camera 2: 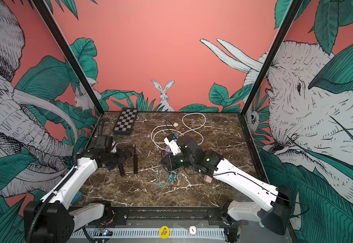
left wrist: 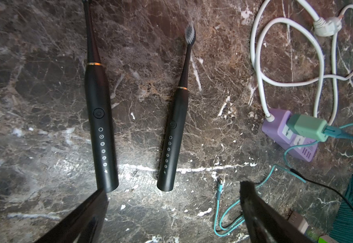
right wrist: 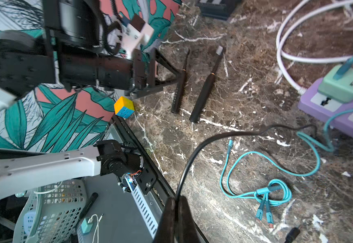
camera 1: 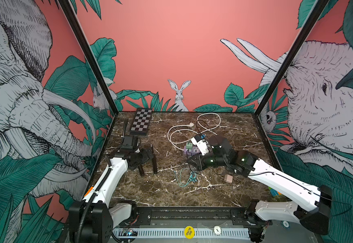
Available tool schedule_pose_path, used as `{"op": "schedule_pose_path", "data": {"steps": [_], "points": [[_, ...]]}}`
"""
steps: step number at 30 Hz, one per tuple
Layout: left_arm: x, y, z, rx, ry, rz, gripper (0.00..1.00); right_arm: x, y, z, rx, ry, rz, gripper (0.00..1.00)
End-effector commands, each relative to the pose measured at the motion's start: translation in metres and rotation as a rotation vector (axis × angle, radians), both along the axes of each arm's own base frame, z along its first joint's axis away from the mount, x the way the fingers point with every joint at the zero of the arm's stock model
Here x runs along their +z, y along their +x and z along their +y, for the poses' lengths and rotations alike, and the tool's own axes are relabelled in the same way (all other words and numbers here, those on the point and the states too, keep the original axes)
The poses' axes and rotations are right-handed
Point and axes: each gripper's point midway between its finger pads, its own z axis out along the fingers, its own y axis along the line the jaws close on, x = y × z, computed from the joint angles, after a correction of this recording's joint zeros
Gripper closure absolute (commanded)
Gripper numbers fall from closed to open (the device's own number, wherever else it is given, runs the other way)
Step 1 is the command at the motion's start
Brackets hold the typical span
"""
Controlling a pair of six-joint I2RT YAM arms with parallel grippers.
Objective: Charge the electric toothbrush
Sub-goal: Place the charging cable at the center of the board.
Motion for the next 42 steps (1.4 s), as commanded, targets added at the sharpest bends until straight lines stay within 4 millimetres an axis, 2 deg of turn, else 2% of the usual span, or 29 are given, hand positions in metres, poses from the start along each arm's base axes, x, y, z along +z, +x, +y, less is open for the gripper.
{"op": "schedule_pose_path", "data": {"steps": [1, 5, 7, 10, 13, 14, 18, 21, 24, 26, 29, 32, 34, 36, 38, 42], "points": [[0.002, -0.002, 0.001, -0.001, -0.004, 0.014, 0.01, 0.023, -0.014, -0.013, 0.065, 0.005, -0.082, 1.0], [0.003, -0.002, 0.0, 0.002, -0.008, 0.012, 0.01, 0.044, -0.01, -0.041, 0.006, -0.057, -0.195, 1.0], [0.002, -0.001, 0.0, 0.006, -0.01, 0.013, 0.01, 0.042, -0.004, -0.047, -0.049, -0.051, -0.211, 1.0], [0.001, -0.001, -0.003, 0.006, -0.027, 0.021, 0.01, 0.018, -0.005, -0.033, -0.012, -0.051, -0.135, 1.0], [-0.001, -0.002, -0.004, 0.008, -0.035, 0.026, 0.01, 0.001, -0.004, -0.001, 0.051, 0.035, -0.071, 1.0], [-0.001, -0.002, -0.004, 0.009, -0.036, 0.027, 0.01, 0.0, 0.0, 0.003, 0.05, 0.043, -0.084, 1.0], [0.003, -0.003, -0.004, 0.006, -0.04, 0.021, 0.01, -0.016, 0.038, 0.013, -0.033, 0.057, -0.138, 1.0], [0.004, -0.005, -0.002, 0.008, -0.029, 0.009, 0.01, -0.015, 0.062, 0.026, -0.041, 0.071, -0.175, 1.0], [0.002, -0.006, -0.001, 0.011, -0.027, 0.012, 0.01, -0.004, 0.079, 0.042, -0.022, 0.119, -0.213, 1.0], [0.002, -0.008, -0.002, 0.011, -0.03, 0.016, 0.01, -0.001, 0.082, 0.055, 0.02, 0.136, -0.215, 1.0], [0.002, -0.01, 0.0, 0.011, -0.019, 0.011, 0.01, 0.016, 0.082, 0.066, 0.07, 0.156, -0.236, 1.0], [0.003, -0.011, 0.003, 0.015, -0.002, 0.002, 0.01, 0.043, 0.071, 0.071, 0.132, 0.228, -0.26, 1.0], [0.003, -0.01, 0.003, 0.017, -0.007, 0.004, 0.01, 0.053, 0.061, 0.072, 0.174, 0.254, -0.261, 1.0], [0.002, -0.009, 0.001, 0.019, -0.017, 0.01, 0.01, 0.058, 0.059, 0.065, 0.158, 0.25, -0.279, 1.0], [0.001, -0.009, 0.0, 0.019, -0.024, 0.016, 0.01, 0.056, 0.072, 0.038, 0.027, 0.146, -0.341, 1.0], [0.003, -0.011, -0.001, 0.028, -0.036, 0.012, 0.01, 0.042, 0.113, -0.056, -0.354, -0.157, -0.45, 1.0]]}}
